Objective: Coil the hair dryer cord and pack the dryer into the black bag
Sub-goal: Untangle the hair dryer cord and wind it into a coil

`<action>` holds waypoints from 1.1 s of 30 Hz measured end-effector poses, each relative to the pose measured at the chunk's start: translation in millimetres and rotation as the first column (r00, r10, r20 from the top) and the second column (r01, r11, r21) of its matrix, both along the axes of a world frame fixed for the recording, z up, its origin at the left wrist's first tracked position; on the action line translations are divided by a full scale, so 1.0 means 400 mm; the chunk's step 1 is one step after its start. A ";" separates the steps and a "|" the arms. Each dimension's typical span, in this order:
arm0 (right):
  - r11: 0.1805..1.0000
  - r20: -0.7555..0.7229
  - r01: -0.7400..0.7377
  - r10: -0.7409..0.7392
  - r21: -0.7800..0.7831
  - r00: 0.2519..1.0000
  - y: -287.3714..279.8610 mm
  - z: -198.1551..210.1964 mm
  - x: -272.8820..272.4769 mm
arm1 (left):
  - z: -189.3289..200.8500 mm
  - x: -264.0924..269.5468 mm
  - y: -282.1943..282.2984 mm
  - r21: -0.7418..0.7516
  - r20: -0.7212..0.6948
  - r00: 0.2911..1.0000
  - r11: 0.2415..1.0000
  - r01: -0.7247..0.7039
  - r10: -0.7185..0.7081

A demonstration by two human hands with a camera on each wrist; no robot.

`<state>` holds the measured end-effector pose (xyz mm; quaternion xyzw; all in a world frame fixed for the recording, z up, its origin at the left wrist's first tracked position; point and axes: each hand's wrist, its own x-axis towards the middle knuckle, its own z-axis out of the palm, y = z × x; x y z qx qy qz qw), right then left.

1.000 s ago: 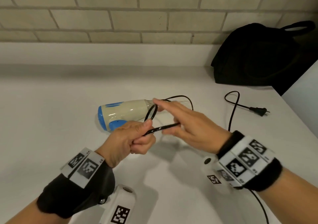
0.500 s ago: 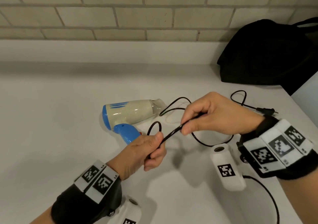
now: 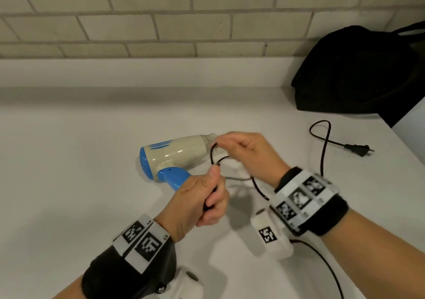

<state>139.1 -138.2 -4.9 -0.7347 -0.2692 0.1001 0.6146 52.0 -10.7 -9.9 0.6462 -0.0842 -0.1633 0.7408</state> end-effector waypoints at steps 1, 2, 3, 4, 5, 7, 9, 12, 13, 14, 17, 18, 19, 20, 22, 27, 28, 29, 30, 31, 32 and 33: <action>0.998 0.005 -0.005 0.006 -0.070 1.000 0.005 -0.033 -0.006 | 0.001 0.003 0.002 -0.045 -0.010 1.000 0.999 -0.030 0.030; 0.990 0.016 -0.013 0.015 -0.143 1.000 0.006 -0.066 -0.014 | 0.002 0.005 0.003 -0.082 -0.020 0.998 0.995 -0.059 0.058; 0.979 0.013 -0.027 0.031 -0.204 0.999 0.011 -0.095 -0.027 | 0.003 0.007 0.003 -0.121 -0.032 0.996 0.989 -0.089 0.086; 0.972 -0.027 -0.065 0.060 -0.228 0.998 0.016 -0.112 -0.041 | 0.004 0.009 0.003 -0.169 -0.053 0.992 0.979 -0.118 0.111; 0.975 -0.098 -0.100 0.081 -0.200 0.992 0.019 -0.126 -0.052 | 0.009 0.012 0.005 -0.226 -0.084 0.988 0.963 -0.144 0.128; 0.981 -0.206 -0.137 0.108 -0.136 0.973 0.023 -0.148 -0.075 | 0.024 0.018 0.009 -0.356 -0.141 0.980 0.916 -0.183 0.141; 0.969 -0.263 -0.183 0.135 -0.167 0.955 0.030 -0.151 -0.103 | 0.040 0.026 0.017 -0.464 -0.166 0.975 0.861 -0.209 0.147; 0.984 -0.273 -0.138 0.104 -0.111 0.957 0.037 -0.159 -0.136 | 0.053 0.030 0.020 -0.511 -0.140 0.975 0.831 -0.219 0.171; 0.997 -0.305 -0.076 0.062 -0.033 0.950 0.038 -0.158 -0.141 | 0.057 0.030 0.017 -0.503 -0.133 0.973 0.833 -0.229 0.187; 0.997 -0.362 -0.001 0.029 0.076 0.932 0.037 -0.151 -0.143 | 0.060 0.029 0.013 -0.495 -0.145 0.967 0.831 -0.255 0.211; 0.893 -0.549 0.240 0.010 0.381 0.835 0.027 -0.126 -0.138 | 0.065 0.022 0.012 -0.476 -0.164 0.954 0.828 -0.298 0.250; 0.858 -0.591 0.319 -0.023 0.403 0.806 0.021 -0.117 -0.134 | 0.066 0.021 0.013 -0.457 -0.147 0.957 0.841 -0.291 0.251; 0.843 -0.621 0.375 -0.063 0.386 0.781 0.016 -0.108 -0.130 | 0.063 0.020 0.017 -0.438 -0.128 0.959 0.853 -0.284 0.253; 0.852 -0.626 0.398 -0.110 0.341 0.772 0.011 -0.098 -0.126 | 0.061 0.020 0.020 -0.427 -0.118 0.958 0.858 -0.286 0.261; 0.900 -0.557 0.381 -0.209 0.212 0.804 0.007 -0.096 -0.116 | 0.060 0.022 0.026 -0.425 -0.088 0.958 0.860 -0.283 0.272; 0.961 -0.062 0.125 -0.144 -0.247 0.988 0.028 -0.108 -0.130 | 0.064 0.027 -0.008 -0.254 0.120 0.961 0.943 -0.213 0.249; 0.945 -0.012 0.082 -0.090 -0.318 0.996 0.032 -0.100 -0.138 | 0.053 0.026 -0.019 -0.130 0.201 0.952 0.969 -0.208 0.231; 0.917 0.037 0.052 -0.041 -0.395 0.998 0.031 -0.090 -0.144 | 0.044 0.022 -0.030 0.008 0.275 0.939 0.976 -0.218 0.207; 0.871 0.101 0.040 0.012 -0.490 0.995 0.026 -0.082 -0.149 | 0.034 0.019 -0.037 0.114 0.329 0.926 0.965 -0.236 0.188; 0.817 0.175 0.042 0.073 -0.575 0.982 0.020 -0.072 -0.152 | 0.023 0.020 -0.038 0.167 0.358 0.915 0.951 -0.261 0.188; 0.777 0.244 0.049 0.136 -0.628 0.960 0.013 -0.062 -0.156 | 0.015 0.023 -0.037 0.181 0.365 0.907 0.940 -0.289 0.209; 0.751 0.296 0.064 0.179 -0.657 0.938 0.006 -0.058 -0.161 | 0.009 0.026 -0.033 0.186 0.357 0.906 0.932 -0.310 0.230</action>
